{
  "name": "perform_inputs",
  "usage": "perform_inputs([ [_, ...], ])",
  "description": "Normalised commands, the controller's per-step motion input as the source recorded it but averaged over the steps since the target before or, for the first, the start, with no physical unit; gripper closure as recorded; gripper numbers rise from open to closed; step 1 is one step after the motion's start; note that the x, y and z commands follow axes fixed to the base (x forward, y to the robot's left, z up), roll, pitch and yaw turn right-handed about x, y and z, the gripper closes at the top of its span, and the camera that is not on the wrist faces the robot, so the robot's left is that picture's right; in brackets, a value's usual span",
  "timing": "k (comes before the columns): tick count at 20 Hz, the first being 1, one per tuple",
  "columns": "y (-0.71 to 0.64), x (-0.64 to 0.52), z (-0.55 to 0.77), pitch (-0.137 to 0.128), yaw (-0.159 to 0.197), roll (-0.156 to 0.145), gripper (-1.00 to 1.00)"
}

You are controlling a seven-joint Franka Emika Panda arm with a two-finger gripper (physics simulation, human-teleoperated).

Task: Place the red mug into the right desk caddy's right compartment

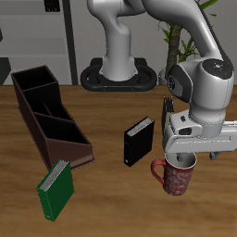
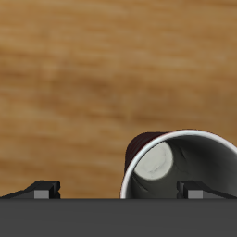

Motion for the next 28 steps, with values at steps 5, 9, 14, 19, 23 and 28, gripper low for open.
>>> perform_inputs([
  [5,0.04,0.01,-0.29,0.050,-0.023,0.018,-1.00],
  [9,-0.12,0.08,-0.30,0.056,-0.034,0.012,1.00],
  [14,-0.12,0.03,-0.11,0.014,0.004,-0.019,1.00],
  [19,-0.12,0.01,0.09,-0.013,-0.021,-0.002,1.00],
  [23,-0.03,-0.01,0.13,-0.045,0.039,0.008,1.00],
  [28,0.02,-0.11,0.49,-0.071,-0.004,0.006,1.00],
])
